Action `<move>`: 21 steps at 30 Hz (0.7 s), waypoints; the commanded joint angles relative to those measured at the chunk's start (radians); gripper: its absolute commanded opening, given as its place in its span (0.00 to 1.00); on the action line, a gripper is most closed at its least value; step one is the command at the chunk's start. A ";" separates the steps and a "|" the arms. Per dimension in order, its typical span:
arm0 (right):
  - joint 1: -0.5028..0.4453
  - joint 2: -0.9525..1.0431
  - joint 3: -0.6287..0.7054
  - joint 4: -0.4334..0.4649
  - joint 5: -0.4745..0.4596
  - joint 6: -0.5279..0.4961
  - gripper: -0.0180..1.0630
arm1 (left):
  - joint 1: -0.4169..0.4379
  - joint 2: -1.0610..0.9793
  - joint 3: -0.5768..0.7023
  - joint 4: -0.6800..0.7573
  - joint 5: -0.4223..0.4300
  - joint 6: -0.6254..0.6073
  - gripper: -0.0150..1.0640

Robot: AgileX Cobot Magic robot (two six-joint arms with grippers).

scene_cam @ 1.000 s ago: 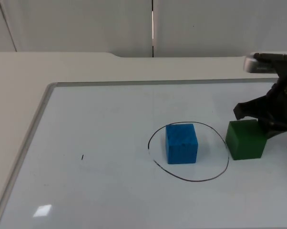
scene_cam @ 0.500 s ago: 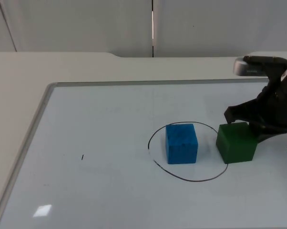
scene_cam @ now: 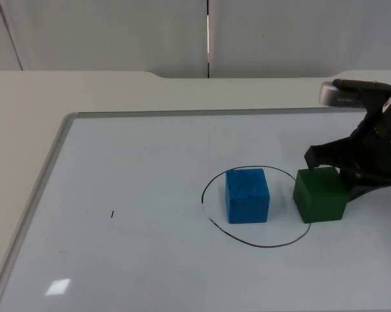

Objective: Push the two cubes into the marked area.

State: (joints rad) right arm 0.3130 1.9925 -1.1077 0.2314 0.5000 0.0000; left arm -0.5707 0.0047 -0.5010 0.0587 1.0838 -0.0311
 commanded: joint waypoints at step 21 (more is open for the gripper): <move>0.061 -0.005 0.005 -0.007 0.023 0.000 0.01 | 0.003 -0.005 0.005 -0.005 -0.007 -0.005 0.01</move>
State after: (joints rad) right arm 0.3614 1.9925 -1.1077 0.2158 0.5367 0.0000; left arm -0.5707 0.0047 -0.5010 0.0587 1.0838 -0.0311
